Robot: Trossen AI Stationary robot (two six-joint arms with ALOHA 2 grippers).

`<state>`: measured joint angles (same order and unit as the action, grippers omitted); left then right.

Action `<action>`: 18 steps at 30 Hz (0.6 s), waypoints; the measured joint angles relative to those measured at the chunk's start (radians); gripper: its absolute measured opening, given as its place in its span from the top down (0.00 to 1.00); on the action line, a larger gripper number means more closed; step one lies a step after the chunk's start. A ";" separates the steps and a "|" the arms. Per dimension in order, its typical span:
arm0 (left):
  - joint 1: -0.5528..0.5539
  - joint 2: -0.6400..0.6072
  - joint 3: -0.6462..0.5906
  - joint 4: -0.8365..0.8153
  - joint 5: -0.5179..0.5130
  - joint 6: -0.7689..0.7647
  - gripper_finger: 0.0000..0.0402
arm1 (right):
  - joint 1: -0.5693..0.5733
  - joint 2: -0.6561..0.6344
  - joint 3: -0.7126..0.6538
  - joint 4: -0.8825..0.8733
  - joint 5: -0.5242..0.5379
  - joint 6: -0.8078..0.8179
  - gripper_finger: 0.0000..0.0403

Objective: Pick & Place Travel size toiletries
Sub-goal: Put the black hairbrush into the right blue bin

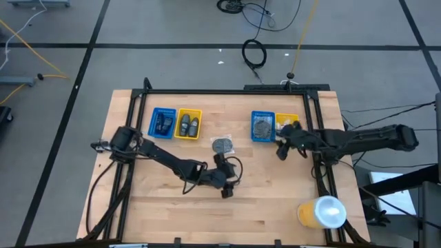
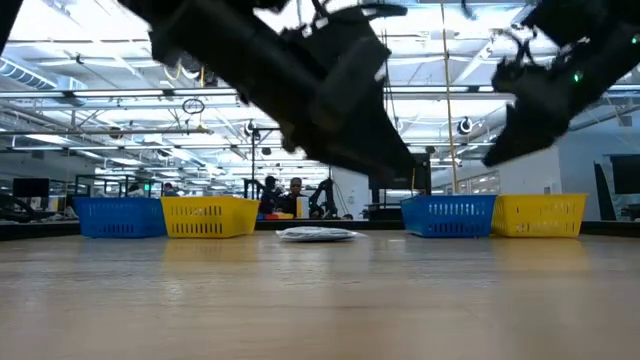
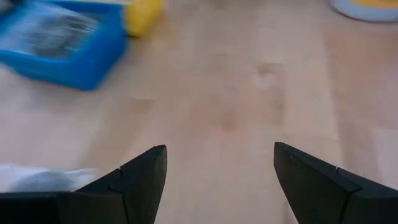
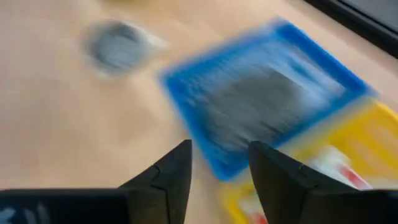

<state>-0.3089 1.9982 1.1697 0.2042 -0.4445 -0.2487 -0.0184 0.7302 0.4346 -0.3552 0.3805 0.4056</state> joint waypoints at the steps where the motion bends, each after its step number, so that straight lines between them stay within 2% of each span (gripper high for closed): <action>1: -0.006 -0.020 0.001 -0.033 -0.035 -0.007 0.27 | 0.029 0.008 -0.003 0.060 -0.015 -0.016 0.64; 7: -0.051 -0.133 0.001 -0.307 -0.261 -0.124 0.27 | 0.215 0.114 -0.053 0.448 -0.045 -0.139 0.69; 10: -0.052 -0.151 0.001 -0.438 -0.336 -0.226 0.27 | 0.295 0.198 -0.089 0.642 -0.047 -0.212 0.70; 14: -0.014 -0.135 0.000 -0.498 -0.334 -0.337 0.27 | 0.384 0.333 -0.124 0.863 -0.048 -0.279 0.71; 18: 0.058 -0.101 -0.006 -0.486 -0.223 -0.322 0.27 | 0.466 0.481 -0.138 0.982 -0.047 -0.287 0.71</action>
<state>-0.2511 1.8972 1.1641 -0.2820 -0.6671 -0.5703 0.4479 1.2108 0.2962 0.6271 0.3337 0.1184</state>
